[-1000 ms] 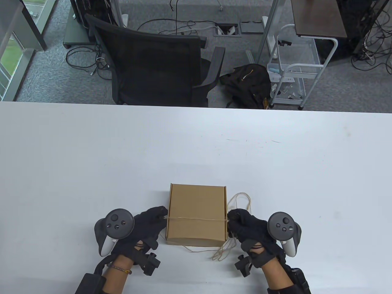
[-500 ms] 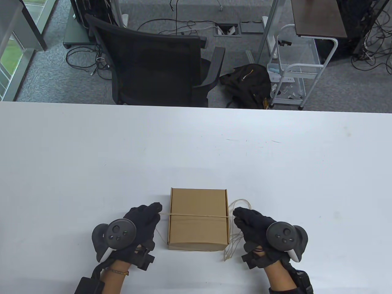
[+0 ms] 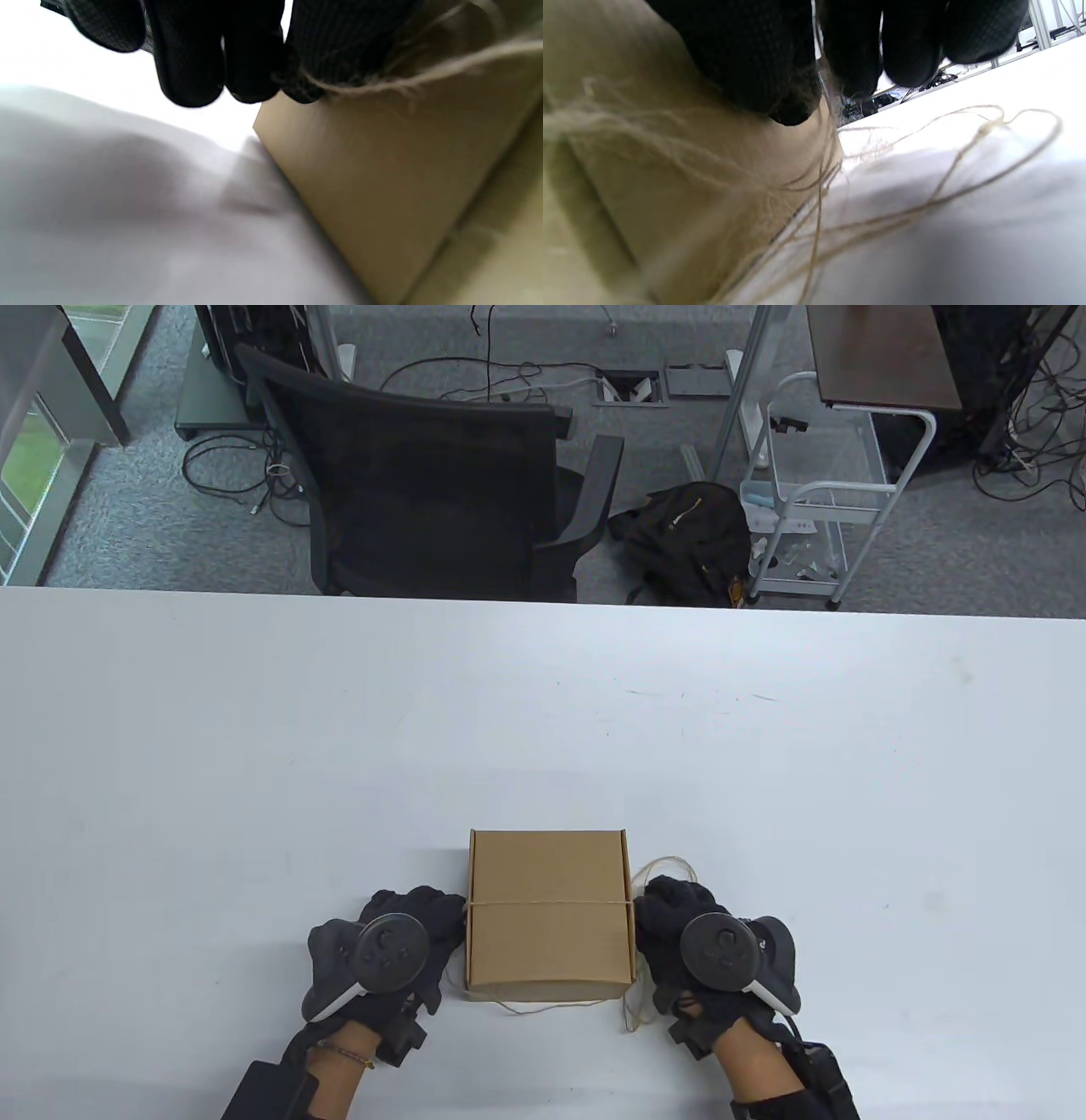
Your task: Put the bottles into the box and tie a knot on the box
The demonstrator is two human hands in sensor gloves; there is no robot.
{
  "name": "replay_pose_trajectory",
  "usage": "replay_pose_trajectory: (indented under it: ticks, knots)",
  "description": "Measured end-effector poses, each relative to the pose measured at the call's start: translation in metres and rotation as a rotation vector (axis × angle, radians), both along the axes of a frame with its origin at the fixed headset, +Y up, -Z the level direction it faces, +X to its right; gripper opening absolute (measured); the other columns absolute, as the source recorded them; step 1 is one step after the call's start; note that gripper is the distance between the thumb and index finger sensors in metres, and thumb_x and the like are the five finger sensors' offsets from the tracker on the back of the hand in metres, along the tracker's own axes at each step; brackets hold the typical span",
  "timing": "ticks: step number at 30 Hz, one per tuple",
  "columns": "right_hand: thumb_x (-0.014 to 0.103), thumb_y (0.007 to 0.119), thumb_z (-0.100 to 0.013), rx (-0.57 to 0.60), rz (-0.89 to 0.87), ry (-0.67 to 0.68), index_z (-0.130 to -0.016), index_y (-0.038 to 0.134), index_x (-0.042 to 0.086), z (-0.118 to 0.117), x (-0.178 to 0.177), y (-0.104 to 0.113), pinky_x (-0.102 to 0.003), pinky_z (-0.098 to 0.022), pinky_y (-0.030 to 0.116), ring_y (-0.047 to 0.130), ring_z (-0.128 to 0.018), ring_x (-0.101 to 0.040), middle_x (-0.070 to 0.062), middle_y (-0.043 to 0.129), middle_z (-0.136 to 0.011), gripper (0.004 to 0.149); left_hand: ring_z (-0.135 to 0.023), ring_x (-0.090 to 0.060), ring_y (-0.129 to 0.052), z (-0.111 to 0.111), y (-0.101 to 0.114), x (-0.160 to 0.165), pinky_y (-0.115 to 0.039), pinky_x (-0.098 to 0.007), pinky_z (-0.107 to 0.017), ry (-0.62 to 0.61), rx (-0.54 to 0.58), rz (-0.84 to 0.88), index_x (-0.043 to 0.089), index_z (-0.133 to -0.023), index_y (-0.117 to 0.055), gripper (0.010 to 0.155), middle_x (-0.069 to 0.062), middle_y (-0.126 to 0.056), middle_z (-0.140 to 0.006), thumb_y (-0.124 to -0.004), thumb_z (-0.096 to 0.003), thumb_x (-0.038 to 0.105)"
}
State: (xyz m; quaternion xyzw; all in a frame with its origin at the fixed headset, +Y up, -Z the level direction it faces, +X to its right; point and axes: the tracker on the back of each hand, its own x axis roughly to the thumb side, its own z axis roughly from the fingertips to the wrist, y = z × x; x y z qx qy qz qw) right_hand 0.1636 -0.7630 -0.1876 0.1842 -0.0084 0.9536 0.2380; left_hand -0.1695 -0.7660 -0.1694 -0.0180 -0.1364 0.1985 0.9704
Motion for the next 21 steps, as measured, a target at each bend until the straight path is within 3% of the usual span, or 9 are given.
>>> replay_pose_trajectory:
  ticks: [4, 9, 12, 18, 21]
  knots:
    - [0.021, 0.087, -0.043, -0.026, 0.080, 0.035, -0.077, 0.091, 0.002, 0.000, -0.007, -0.006, -0.070, -0.063, 0.050, 0.049, -0.091, -0.058, -0.027, 0.062, -0.103, 0.039, -0.098, -0.056, -0.080, 0.000, -0.005, 0.005, -0.060, -0.075, -0.068, -0.054, -0.048, -0.069, 0.015, -0.091, -0.089, 0.047, -0.020, -0.075, -0.113, -0.089, -0.0475, 0.035]
    - [0.018, 0.087, -0.042, -0.085, 0.176, 0.067, -0.076, 0.090, -0.001, -0.002, -0.018, -0.017, -0.069, -0.065, 0.046, 0.047, -0.092, -0.056, -0.026, 0.062, -0.103, 0.039, -0.102, -0.054, -0.074, -0.002, -0.013, 0.010, -0.054, -0.076, -0.070, -0.087, -0.085, -0.087, 0.010, -0.090, -0.088, 0.048, -0.019, -0.075, -0.113, -0.088, -0.0479, 0.032]
    - [0.019, 0.086, -0.042, -0.086, 0.134, 0.068, -0.076, 0.089, -0.001, -0.004, -0.014, -0.017, -0.068, -0.065, 0.045, 0.050, -0.092, -0.054, -0.025, 0.064, -0.102, 0.040, -0.102, -0.052, -0.075, -0.002, -0.009, 0.006, -0.055, -0.076, -0.070, -0.093, -0.069, -0.022, 0.007, -0.088, -0.089, 0.047, -0.017, -0.077, -0.112, -0.089, -0.0468, 0.030]
    - [0.018, 0.083, -0.043, -0.207, -0.313, 0.023, -0.077, 0.087, -0.003, -0.007, 0.012, -0.012, -0.066, -0.065, 0.047, 0.055, -0.091, -0.052, -0.025, 0.069, -0.100, 0.039, -0.101, -0.053, -0.076, -0.003, 0.004, -0.012, -0.058, -0.075, -0.069, -0.082, -0.083, 0.321, 0.003, -0.086, -0.088, 0.047, -0.018, -0.079, -0.110, -0.087, -0.0470, 0.030]
    - [0.021, 0.080, -0.045, -0.261, -0.475, 0.038, -0.079, 0.083, -0.001, -0.007, 0.020, -0.009, -0.064, -0.063, 0.056, 0.065, -0.088, -0.050, -0.024, 0.076, -0.097, 0.040, -0.103, -0.056, -0.070, -0.002, 0.007, -0.017, -0.060, -0.075, -0.068, -0.075, -0.117, 0.438, 0.002, -0.084, -0.087, 0.047, -0.020, -0.076, -0.110, -0.086, -0.0465, 0.031]
